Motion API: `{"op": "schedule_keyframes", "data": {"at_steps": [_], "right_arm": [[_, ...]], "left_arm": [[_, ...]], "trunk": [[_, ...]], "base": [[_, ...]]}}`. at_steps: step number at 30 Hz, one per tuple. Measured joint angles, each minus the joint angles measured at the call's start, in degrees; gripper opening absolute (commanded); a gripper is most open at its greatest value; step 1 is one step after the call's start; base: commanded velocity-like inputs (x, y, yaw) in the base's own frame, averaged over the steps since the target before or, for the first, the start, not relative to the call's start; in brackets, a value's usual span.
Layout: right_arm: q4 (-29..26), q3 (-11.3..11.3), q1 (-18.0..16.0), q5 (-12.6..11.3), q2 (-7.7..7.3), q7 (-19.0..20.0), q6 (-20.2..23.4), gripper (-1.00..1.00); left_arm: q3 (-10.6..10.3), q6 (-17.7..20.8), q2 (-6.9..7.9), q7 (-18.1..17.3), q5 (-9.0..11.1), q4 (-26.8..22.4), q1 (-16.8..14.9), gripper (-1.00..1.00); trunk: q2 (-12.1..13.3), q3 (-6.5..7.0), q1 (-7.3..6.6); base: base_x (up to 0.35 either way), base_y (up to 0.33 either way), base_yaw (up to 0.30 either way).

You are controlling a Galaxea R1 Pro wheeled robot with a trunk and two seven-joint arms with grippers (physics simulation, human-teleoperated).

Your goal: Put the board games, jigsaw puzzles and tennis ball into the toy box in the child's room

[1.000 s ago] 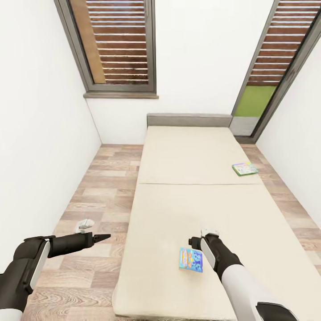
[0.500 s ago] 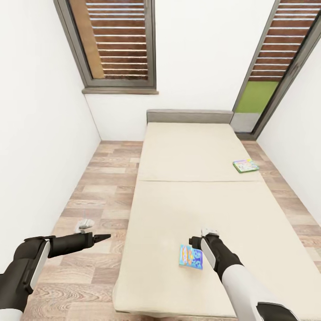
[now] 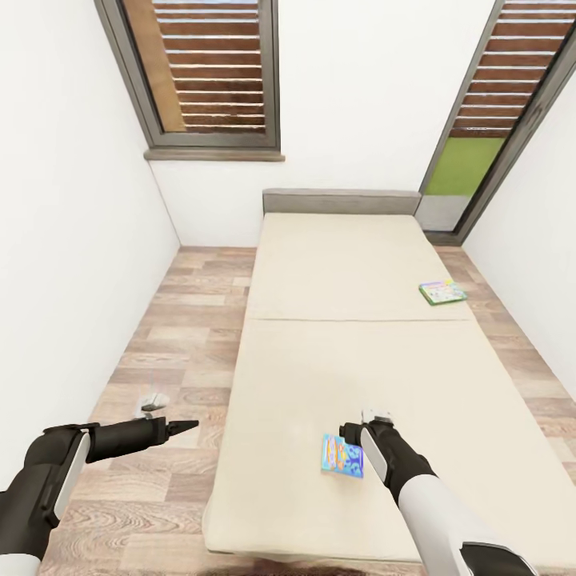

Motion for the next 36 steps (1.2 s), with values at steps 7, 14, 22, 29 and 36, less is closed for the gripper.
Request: {"op": "schedule_keyframes", "data": {"at_steps": [7, 14, 22, 29, 36], "right_arm": [[0.0, 0.0, 0.0, -0.03, 0.01, 0.01, -0.06, 1.0], [-0.03, -0.08, 0.0, -0.23, -0.02, 0.02, 0.02, 1.0], [-0.27, -0.09, -0.08, -0.43, 0.1, -0.05, 0.13, 1.0], [-0.77, -0.09, -0.17, -0.45, 0.12, -0.06, 0.06, 1.0], [-1.43, -0.08, -0.72, -0.22, 0.25, -0.07, -0.06, 1.0]], "left_arm": [[-0.06, -0.13, 0.0, -0.02, 0.0, 0.0, 0.03, 1.0], [-0.01, -0.22, 0.0, -0.02, 0.0, 0.0, 0.04, 1.0], [-0.01, -0.26, 0.0, 0.04, 0.0, 0.0, 0.04, 1.0], [-0.16, -0.26, -0.04, 0.11, -0.06, 0.0, 0.04, 1.0], [-0.4, -0.34, -0.29, 0.16, -0.12, 0.0, 0.04, 1.0]], "trunk": [[0.0, -0.67, 0.0], [0.0, -1.33, 0.0], [0.0, -2.09, 0.0], [0.0, -2.76, 0.0], [0.0, -3.42, 0.0]], "base": [[0.0, 0.0, 0.0], [0.0, 0.0, 0.0], [0.0, 0.0, 0.0], [0.0, 0.0, 0.0], [0.0, 0.0, 0.0]]}}
